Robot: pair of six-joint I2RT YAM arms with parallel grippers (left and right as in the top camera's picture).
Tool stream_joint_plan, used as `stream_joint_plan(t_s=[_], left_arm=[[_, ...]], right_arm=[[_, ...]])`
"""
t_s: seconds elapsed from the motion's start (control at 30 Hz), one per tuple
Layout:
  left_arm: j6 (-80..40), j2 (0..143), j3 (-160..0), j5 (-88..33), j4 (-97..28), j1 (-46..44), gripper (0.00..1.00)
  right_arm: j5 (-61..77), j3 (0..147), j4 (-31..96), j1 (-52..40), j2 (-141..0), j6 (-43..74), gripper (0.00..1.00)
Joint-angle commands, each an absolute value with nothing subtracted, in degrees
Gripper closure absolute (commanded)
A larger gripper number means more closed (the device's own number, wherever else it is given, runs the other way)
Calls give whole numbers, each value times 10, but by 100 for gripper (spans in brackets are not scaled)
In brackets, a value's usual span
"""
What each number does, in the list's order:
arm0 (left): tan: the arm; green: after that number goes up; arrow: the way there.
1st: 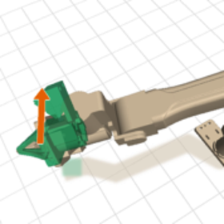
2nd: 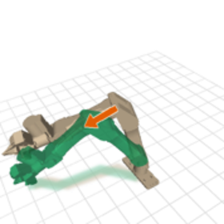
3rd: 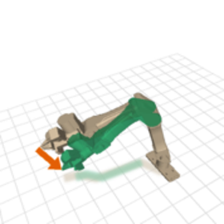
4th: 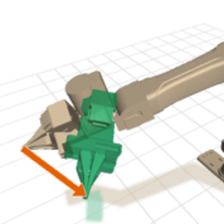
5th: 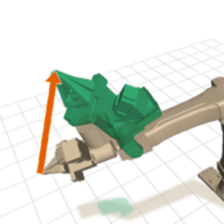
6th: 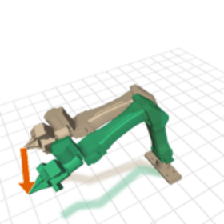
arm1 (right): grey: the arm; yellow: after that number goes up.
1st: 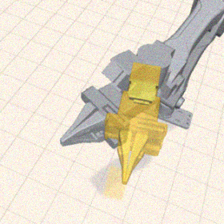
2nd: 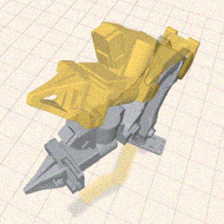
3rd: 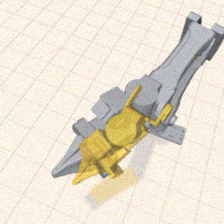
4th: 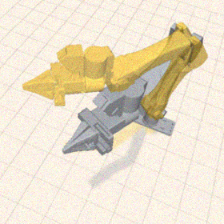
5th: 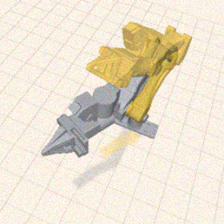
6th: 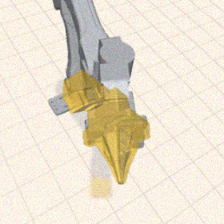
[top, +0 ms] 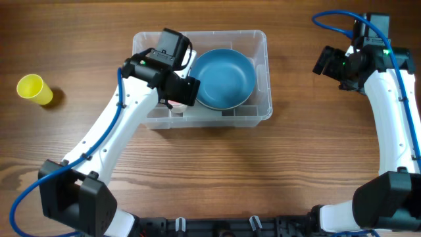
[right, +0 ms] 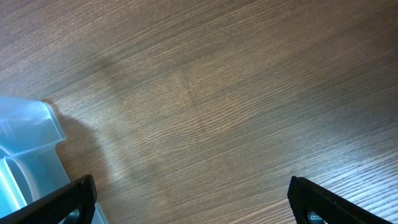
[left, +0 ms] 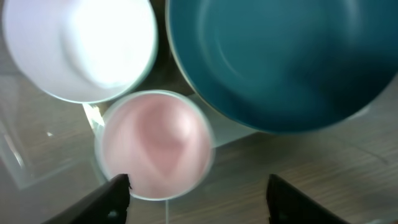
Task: Pack container
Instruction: 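Carry the pink cup into the bin and drop it in, then move left gripper to the yellow cup and grasp it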
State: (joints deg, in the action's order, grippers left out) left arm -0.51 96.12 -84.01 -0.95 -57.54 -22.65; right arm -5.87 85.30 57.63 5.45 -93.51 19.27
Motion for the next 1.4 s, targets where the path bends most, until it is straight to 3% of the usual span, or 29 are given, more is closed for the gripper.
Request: stream_joint_plan(t_s=[0.0, 0.2, 0.37, 0.53, 0.77, 1.23, 1.33, 1.37], left_arm=[[-3, 944, -889, 19, -573, -181, 4], [13, 902, -900, 27, -573, -48, 0], [13, 899, -900, 27, -563, 118, 0], [37, 923, -900, 24, -518, 235, 10], [119, 1005, -900, 48, -451, 259, 11], [133, 1190, -900, 69, -348, 298, 14], [133, 1196, -900, 57, -342, 307, 25], [133, 1197, -900, 52, -341, 309, 35]], right_arm=[[-66, 856, 575, 53, -925, 195, 0], [-66, 856, 575, 53, -925, 195, 0], [-66, 856, 575, 53, -925, 196, 0], [-66, 856, 575, 53, -925, 195, 0], [-66, 856, 575, 53, -925, 196, 1], [-66, 856, 575, 53, -925, 195, 0], [-66, 856, 575, 53, -925, 195, 0], [-66, 856, 575, 53, -925, 195, 0]])
